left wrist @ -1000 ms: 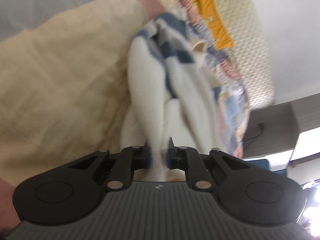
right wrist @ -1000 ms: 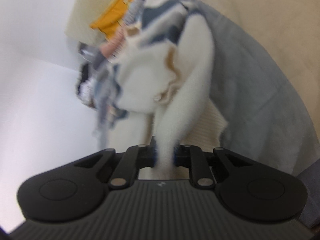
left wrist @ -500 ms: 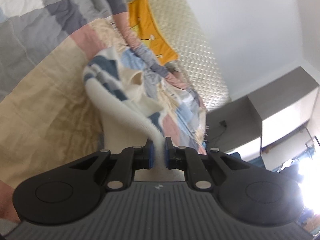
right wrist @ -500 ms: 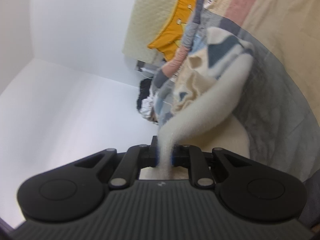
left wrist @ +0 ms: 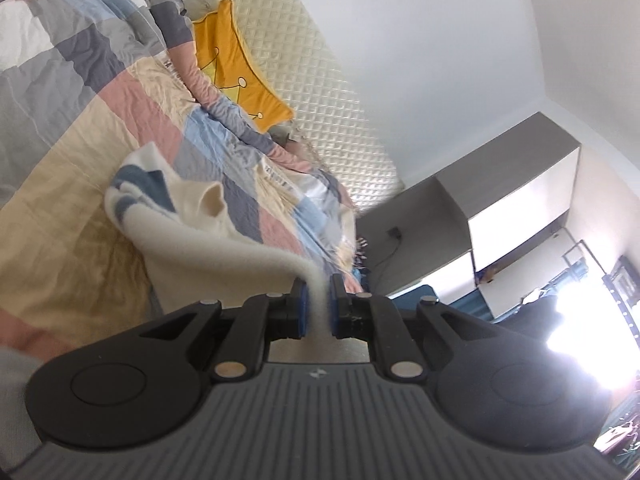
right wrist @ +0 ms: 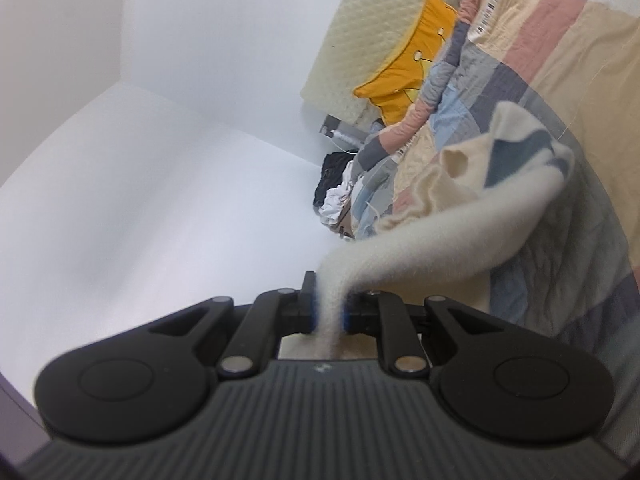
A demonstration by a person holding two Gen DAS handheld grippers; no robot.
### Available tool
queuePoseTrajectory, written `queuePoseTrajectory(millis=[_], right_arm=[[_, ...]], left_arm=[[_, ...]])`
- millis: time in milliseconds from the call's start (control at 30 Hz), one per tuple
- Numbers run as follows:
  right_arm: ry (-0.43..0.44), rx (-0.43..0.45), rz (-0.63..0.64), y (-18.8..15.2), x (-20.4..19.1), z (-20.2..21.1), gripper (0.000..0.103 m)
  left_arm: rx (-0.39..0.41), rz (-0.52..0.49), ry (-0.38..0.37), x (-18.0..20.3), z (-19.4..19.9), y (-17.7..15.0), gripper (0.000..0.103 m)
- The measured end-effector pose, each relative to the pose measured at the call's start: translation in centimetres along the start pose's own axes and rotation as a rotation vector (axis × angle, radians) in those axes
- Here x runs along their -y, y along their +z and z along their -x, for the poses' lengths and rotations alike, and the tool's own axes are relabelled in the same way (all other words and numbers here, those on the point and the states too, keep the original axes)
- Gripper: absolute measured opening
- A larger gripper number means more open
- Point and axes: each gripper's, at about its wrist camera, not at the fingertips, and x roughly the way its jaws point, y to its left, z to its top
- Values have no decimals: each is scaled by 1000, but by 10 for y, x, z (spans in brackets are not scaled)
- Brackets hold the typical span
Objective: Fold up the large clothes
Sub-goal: 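Lift the hem with both grippers, fold it toward the collar, release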
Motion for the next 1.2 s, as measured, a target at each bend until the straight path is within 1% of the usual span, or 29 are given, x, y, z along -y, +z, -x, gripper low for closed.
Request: queuePoseTrajectory(millis=[67, 167, 233, 333, 433, 500, 567, 700, 833, 933, 1000, 1067, 1167, 1200], right_arm=[[-7, 6, 4, -6, -2, 10, 14], [-51, 18, -14, -8, 5, 15, 14], [-65, 21, -31, -6, 13, 11, 14], [-59, 30, -44, 1, 20, 0, 15], [-46, 34, -53, 17, 21, -16, 15], [-52, 38, -60, 33, 22, -29, 15], [-68, 47, -65, 51, 25, -44, 15], [-113, 68, -100, 89, 43, -82, 15], [-175, 78, -147, 125, 76, -126, 15], [-197, 76, -192, 146, 104, -157, 14], [-229, 67, -206, 158, 120, -179, 14], [-251, 52, -219, 168, 136, -199, 14], [-280, 31, -232, 180, 163, -225, 15], [-290, 23, -238, 183, 172, -234, 15]], left_arm=[[1, 13, -3, -1, 9, -5, 12], [19, 10, 13, -4, 11, -7, 12], [28, 42, 9, -10, 4, -4, 11], [55, 45, 13, -13, -14, 8, 10], [84, 59, 11, -17, -45, 30, 8], [113, 60, 31, -21, -65, 46, 8], [136, 82, 43, -29, -88, 63, 8], [170, 152, 78, -54, -140, 99, 8], [189, 161, 133, -83, -192, 129, 8], [181, 177, 170, -110, -229, 147, 7], [175, 179, 193, -132, -252, 159, 7], [168, 190, 201, -154, -271, 171, 7], [162, 158, 241, -182, -294, 182, 7], [177, 145, 254, -190, -298, 184, 3]])
